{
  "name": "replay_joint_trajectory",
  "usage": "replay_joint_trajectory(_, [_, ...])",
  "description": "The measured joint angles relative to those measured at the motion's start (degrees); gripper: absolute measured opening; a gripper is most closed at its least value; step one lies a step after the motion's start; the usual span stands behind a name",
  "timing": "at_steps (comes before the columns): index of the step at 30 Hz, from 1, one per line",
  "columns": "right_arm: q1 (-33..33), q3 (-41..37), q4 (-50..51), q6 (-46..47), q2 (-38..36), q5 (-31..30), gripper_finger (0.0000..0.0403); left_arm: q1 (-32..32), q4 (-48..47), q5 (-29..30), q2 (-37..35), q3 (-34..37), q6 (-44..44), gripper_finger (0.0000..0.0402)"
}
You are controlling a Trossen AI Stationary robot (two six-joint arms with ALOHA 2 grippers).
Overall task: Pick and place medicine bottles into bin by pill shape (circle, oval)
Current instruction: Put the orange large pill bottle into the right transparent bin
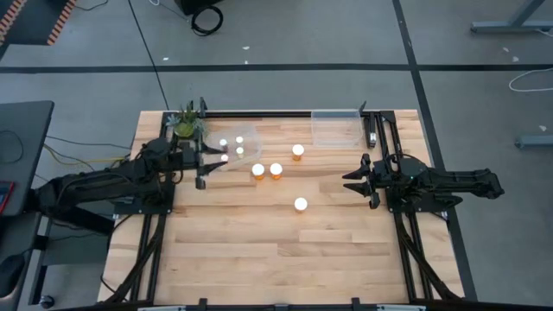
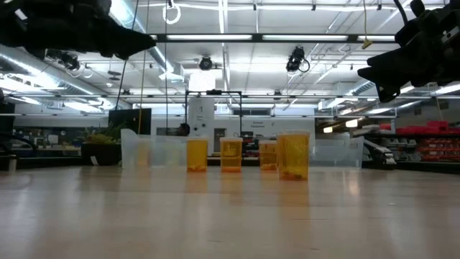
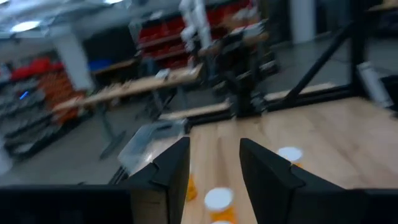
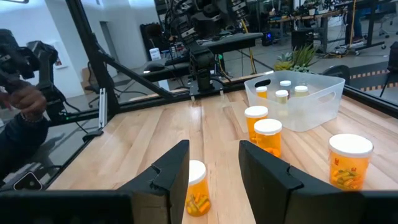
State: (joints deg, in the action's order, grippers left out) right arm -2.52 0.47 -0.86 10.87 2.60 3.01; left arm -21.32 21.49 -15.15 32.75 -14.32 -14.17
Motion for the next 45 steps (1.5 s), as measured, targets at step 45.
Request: replay_joint_trajectory(45, [0.04, 0.02, -15.19, 0.46, 0.09, -8.44, 0.0147, 0.02, -7.86, -10.52, -18.90, 13.83, 2.26, 0.0111])
